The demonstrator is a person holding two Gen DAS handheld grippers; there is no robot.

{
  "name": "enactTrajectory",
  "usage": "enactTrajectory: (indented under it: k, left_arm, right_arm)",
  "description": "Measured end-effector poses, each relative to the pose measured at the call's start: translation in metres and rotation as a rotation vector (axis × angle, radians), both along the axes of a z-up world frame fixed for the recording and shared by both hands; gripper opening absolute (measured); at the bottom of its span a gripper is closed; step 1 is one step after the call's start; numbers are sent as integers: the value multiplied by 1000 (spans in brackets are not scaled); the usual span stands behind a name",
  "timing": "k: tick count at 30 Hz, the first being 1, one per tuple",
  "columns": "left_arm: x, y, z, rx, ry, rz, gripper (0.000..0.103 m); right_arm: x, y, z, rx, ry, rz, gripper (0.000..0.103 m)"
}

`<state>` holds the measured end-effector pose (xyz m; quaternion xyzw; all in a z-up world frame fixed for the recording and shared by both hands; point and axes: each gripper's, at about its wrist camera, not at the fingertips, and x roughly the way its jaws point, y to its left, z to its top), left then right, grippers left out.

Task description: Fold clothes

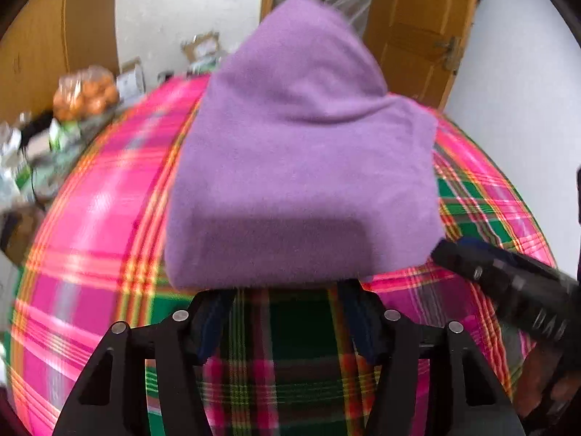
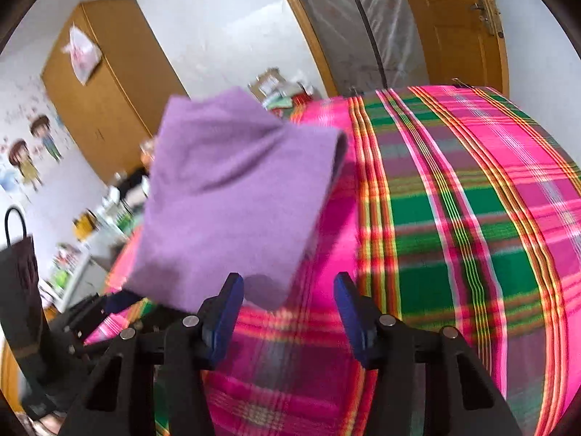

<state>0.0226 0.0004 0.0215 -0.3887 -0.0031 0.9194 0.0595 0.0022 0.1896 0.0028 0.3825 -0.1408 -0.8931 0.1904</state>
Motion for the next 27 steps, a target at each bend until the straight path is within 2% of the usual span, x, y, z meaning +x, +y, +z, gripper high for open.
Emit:
enactTrajectory:
  k: [4,7,10,11,12,13,17,27]
  left_arm:
    - [6,9,10,-89,71,-44,60]
    - [6,12,8,-133,67,-68,60]
    - [5,14,7,-145,59,-75,60]
    - [3,13,7,-149,61,-77,60]
    - [1,12,7,-154,64,-79,60]
    - [-2,10,8,-159,66,-80,60]
    - [-10,10,11,-171,67,-80,60]
    - [-24,-8,32,-92,110,-45,60]
  right_arm:
    - [-31,10,-10,-120,-74,1,55]
    - [-48,11,-19,-225,-123,15,56]
    - [-60,10,-24,-307,-143,30,56]
    - [-64,8,-24,-328,-151,34,51]
    - [-66,6,-24,-336,-158,35,37]
    - [-70,4,-23,-337,-162,33,31]
    - [-77,-11,-8,-343,-139,72,29]
    - [-81,-66,48,-368,-11,259,29]
